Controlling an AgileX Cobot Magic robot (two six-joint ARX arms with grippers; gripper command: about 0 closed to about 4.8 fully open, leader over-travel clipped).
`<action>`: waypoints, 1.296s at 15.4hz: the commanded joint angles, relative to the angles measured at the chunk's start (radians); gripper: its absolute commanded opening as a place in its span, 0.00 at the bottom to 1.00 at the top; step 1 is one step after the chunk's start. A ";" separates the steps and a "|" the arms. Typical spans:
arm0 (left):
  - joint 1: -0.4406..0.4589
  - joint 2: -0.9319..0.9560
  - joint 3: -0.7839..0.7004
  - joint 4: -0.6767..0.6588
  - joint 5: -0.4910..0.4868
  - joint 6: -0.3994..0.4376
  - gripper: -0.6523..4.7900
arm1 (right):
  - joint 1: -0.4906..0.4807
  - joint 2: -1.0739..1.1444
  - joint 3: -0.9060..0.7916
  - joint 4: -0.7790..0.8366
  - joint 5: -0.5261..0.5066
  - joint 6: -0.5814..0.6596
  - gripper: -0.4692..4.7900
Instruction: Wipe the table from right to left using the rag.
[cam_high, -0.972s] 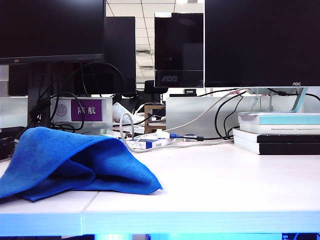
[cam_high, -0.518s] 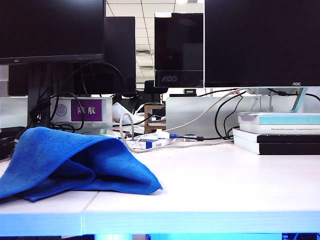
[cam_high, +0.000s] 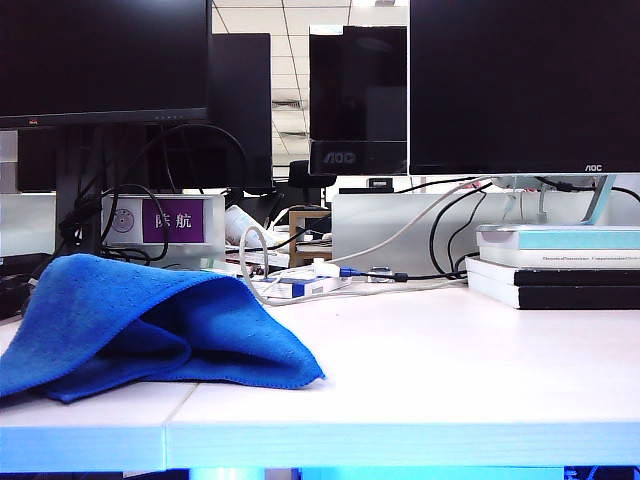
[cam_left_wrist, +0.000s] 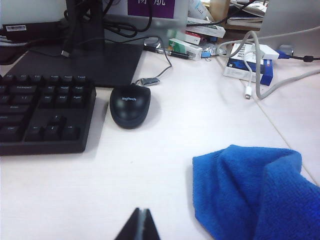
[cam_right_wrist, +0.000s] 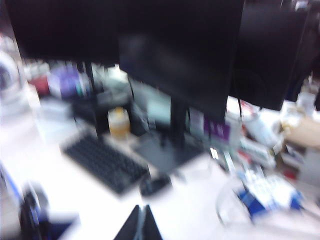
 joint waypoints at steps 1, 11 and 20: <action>-0.002 -0.002 -0.002 -0.008 0.001 0.001 0.12 | -0.111 -0.003 -0.005 0.191 -0.126 -0.060 0.09; -0.001 -0.002 -0.002 -0.008 0.001 0.001 0.12 | -0.827 -0.454 -0.602 0.396 -0.232 -0.047 0.09; -0.001 -0.002 -0.002 -0.008 0.001 0.001 0.12 | -1.111 -0.898 -1.238 0.294 -0.406 -0.047 0.09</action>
